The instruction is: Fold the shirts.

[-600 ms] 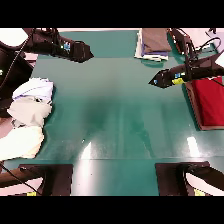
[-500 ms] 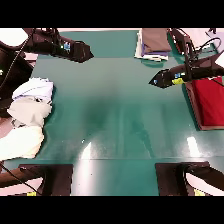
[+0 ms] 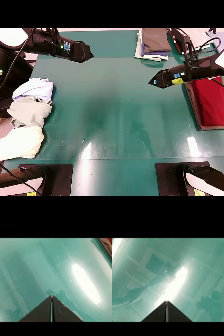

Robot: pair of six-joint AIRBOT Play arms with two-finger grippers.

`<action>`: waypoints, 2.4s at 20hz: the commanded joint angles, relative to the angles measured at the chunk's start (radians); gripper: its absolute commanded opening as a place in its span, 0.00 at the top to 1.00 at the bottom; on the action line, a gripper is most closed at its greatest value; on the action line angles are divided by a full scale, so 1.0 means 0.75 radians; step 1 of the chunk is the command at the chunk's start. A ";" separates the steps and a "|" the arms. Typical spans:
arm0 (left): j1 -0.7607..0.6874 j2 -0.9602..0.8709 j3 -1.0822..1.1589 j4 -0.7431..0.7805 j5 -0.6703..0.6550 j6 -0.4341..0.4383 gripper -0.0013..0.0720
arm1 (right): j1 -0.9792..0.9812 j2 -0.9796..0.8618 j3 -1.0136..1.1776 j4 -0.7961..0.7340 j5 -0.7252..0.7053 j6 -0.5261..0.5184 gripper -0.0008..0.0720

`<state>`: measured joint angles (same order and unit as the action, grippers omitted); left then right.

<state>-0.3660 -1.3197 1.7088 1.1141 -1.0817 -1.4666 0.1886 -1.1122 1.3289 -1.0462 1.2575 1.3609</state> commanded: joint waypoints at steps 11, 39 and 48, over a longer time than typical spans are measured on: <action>0.395 -0.063 -0.120 0.785 0.023 -0.165 0.10 | 0.002 0.001 0.002 -0.001 0.002 0.001 0.96; 0.248 0.310 0.239 0.590 -0.096 0.036 0.95 | -0.001 0.001 0.625 -0.006 -0.014 0.040 0.96; -0.649 0.013 0.242 0.454 -0.102 0.166 0.85 | -0.237 0.001 0.914 -0.001 0.040 0.120 0.96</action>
<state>-0.6842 -1.2243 1.8854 1.5192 -1.1805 -1.3952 0.0719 -1.1107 1.9640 -1.0492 1.2636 1.4261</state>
